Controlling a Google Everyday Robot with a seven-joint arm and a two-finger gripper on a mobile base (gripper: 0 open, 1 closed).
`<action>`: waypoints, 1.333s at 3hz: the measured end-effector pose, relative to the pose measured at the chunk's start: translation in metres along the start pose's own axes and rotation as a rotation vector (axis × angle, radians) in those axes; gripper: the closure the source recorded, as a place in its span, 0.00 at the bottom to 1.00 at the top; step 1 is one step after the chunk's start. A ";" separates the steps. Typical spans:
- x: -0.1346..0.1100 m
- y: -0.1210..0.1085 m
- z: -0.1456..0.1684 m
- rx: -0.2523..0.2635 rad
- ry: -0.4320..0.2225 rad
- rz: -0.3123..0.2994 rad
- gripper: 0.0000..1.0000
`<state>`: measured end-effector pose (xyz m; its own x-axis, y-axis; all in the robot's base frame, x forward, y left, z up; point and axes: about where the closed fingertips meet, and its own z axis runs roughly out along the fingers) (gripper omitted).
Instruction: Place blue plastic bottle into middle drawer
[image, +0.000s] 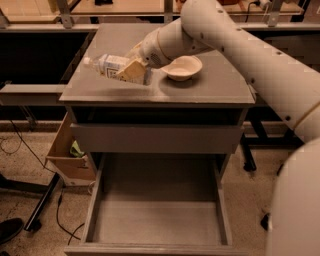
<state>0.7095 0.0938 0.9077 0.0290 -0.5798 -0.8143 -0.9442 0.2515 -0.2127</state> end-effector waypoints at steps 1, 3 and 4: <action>-0.001 0.013 -0.044 0.004 -0.070 -0.016 1.00; 0.034 0.067 -0.099 -0.100 -0.131 -0.101 1.00; 0.046 0.096 -0.107 -0.189 -0.111 -0.185 1.00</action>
Offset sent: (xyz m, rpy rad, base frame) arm -0.1064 -0.1035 0.0214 0.1232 -0.0839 0.1775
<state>0.5851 0.0087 0.9072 0.2329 -0.5111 -0.8274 -0.9636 -0.0062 -0.2674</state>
